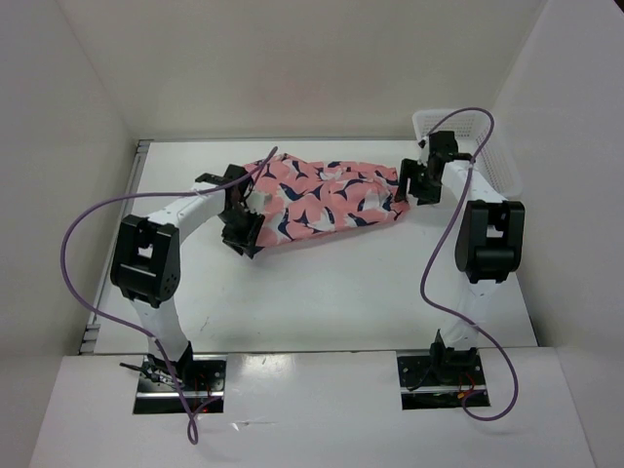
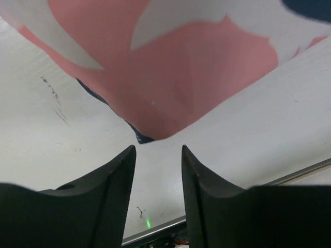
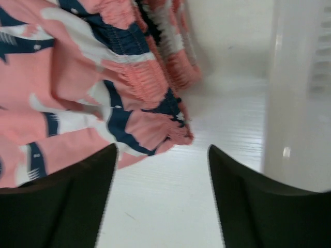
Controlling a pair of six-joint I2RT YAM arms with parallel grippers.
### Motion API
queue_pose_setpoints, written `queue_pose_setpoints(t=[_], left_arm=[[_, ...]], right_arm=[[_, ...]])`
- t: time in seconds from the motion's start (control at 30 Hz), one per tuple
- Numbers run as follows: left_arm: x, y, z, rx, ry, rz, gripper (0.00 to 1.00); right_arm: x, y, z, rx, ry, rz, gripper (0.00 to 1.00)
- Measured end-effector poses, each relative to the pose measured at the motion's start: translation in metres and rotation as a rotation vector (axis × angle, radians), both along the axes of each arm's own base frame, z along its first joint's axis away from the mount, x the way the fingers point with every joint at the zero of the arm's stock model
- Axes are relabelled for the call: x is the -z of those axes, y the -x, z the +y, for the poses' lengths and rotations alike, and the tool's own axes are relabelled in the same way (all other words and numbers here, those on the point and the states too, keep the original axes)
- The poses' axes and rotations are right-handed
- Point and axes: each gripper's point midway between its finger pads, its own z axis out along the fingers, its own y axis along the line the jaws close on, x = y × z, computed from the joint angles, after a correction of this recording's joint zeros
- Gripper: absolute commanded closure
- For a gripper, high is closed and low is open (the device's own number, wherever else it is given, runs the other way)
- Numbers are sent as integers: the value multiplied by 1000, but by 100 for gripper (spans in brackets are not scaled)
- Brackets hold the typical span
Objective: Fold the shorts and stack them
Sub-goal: Fold the shorts
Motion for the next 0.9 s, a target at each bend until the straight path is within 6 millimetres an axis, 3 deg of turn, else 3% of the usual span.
queue_pose_setpoints(t=[0.1,0.37,0.43,0.5,0.6,0.67,0.77,0.83,0.9], left_arm=[[8,5,3,-2,-12,23,35],[0,-5,10,-33,0,1,32],[-14,-15,8,-36,15,-38,31],[-36,-29,-1,-18,28,-107,22],[-72,-51,-33,51,35,-255,17],[-83,-53,-58,112,29,-332,12],[-71,-43,-86,188,-2,-375,6],[-48,-35,-86,204,-48,-360,6],[-23,-36,-73,188,-117,-341,4]], right_arm=[[0,-1,5,-12,-13,-5,13],[4,1,24,-36,-85,4,15],[8,4,31,-42,-92,18,16],[10,7,39,-53,-97,27,16],[10,9,49,-69,-103,30,16],[10,9,53,-77,-107,31,16],[9,10,57,-84,-112,32,16],[9,10,58,-86,-113,32,16],[8,10,58,-86,-113,29,16]])
